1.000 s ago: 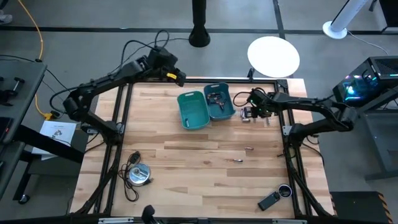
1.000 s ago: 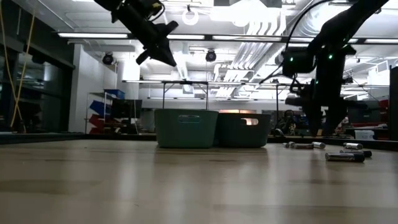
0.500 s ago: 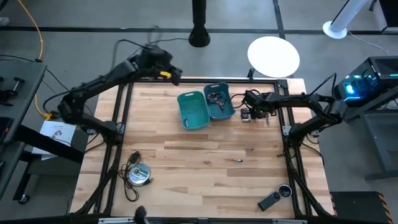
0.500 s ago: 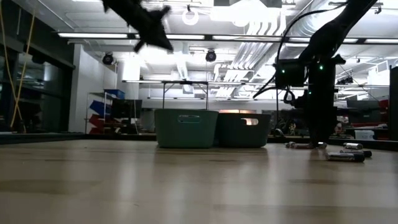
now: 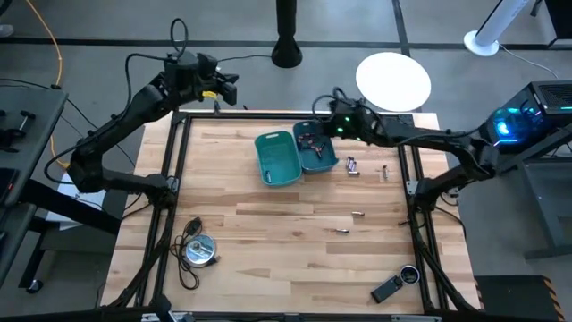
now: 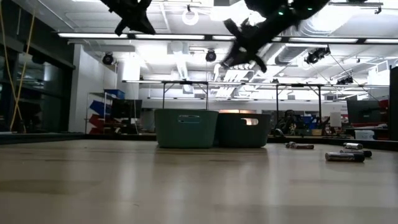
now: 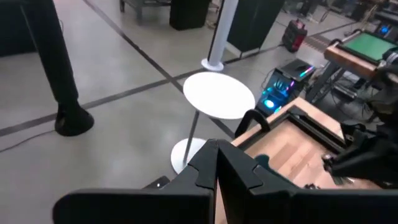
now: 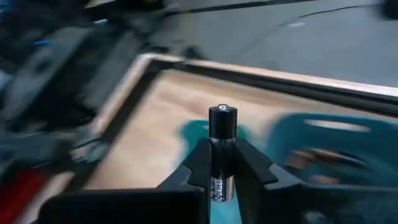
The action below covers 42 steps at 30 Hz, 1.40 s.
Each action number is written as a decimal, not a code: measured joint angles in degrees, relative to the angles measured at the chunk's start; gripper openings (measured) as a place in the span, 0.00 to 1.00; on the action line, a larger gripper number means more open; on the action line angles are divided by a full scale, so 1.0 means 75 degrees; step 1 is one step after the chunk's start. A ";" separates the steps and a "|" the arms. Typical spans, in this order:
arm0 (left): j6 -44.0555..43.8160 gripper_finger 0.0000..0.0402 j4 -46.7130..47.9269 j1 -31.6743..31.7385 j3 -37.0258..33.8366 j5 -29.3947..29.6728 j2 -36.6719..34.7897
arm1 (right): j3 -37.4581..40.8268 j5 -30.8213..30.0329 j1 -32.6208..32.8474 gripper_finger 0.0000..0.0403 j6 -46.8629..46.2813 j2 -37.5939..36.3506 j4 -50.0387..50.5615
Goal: Sort batteries
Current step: Put the silver battery into the green bin
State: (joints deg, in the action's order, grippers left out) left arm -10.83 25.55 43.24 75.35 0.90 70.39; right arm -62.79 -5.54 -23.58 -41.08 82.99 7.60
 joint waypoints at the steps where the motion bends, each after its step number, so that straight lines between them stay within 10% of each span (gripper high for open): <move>1: -0.0003 0.00 0.0057 -0.0003 -0.0001 -0.0029 0.0023 | -0.0225 0.0294 0.0044 0.08 0.0009 0.0225 -0.0156; 10: 0.0006 0.00 0.0254 -0.0029 -0.0006 -0.0063 0.0128 | -0.1645 0.1793 0.0492 0.32 0.0613 0.1757 0.0329; 19: 0.0463 0.00 0.0561 -0.0017 -0.0006 -0.0072 0.0128 | -0.2546 0.0427 0.0328 0.36 0.1451 0.0854 0.4681; 25: 0.0481 0.00 0.0561 0.0003 -0.0006 -0.0295 0.0128 | -0.1099 -0.0740 0.0555 0.36 -0.0640 -0.0517 0.7154; 31: 0.0536 0.00 0.0561 0.0003 -0.0006 -0.0385 0.0128 | 0.1510 0.0081 0.0666 0.36 -0.2517 -0.1970 0.6897; 42: 0.0682 0.00 0.0561 0.0003 -0.0006 -0.0387 0.0128 | 0.3527 0.0186 0.0350 0.36 0.2619 -0.1903 0.4233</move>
State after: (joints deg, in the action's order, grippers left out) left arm -5.72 29.76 43.27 75.31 -2.00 71.35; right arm -36.34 -4.14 -20.96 -21.44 68.72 39.35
